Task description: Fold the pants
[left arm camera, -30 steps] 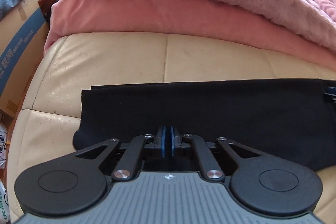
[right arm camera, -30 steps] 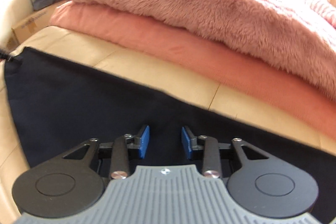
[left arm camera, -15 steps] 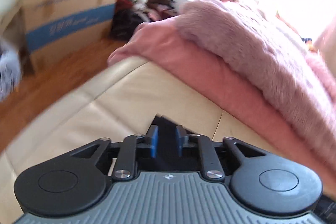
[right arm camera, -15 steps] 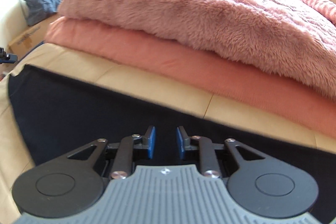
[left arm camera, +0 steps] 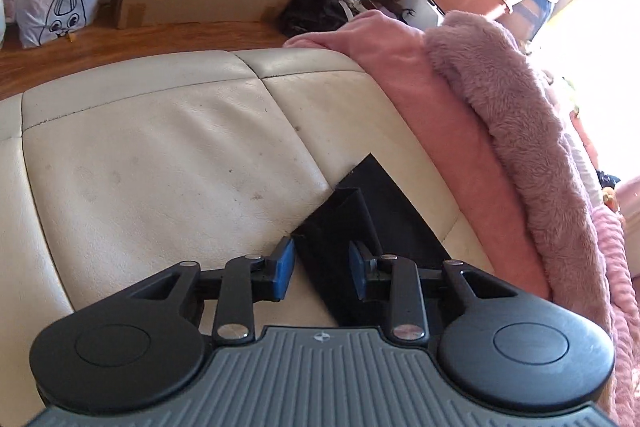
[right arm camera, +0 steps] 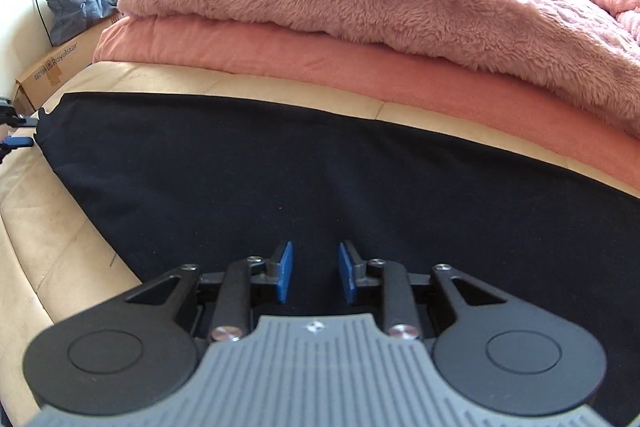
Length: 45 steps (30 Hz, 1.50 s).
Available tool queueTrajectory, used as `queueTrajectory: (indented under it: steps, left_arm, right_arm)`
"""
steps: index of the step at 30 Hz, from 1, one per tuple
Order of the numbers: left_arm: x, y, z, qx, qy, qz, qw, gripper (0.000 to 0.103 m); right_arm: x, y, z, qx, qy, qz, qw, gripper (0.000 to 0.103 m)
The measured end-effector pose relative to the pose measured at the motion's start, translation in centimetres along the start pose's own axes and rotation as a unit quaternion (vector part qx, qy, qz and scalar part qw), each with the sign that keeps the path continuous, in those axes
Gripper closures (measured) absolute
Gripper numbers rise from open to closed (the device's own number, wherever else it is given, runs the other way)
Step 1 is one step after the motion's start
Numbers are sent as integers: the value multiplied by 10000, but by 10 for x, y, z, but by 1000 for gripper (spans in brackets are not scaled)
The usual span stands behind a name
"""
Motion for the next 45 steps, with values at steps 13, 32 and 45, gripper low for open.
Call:
queueTrajectory:
  steps: [13,32,45]
  left_arm:
    - [29,3,38,645,465,-392,9961,103]
    - [-3,-8,17,574,55,-303,9979,90]
    - [35,-3,-70,-580,-432,-841,9938,98]
  right_arm:
    - [0,-7,-7,50,-91,76,9999,76]
    - [0,-11,-5,180,-4,36,9998,67]
    - [32,-16,-30,-247,-129,-109,9996,67]
Point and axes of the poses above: each gripper's, at about its wrist camera, not at the fingertips, and x roughly against the way its jaws point, z to its left, y to its top, the point moved 1 cm from there along -x, roughly the way its jaws point, and after that the axes turned 8 degrees about -z, right-handed, at the moved point
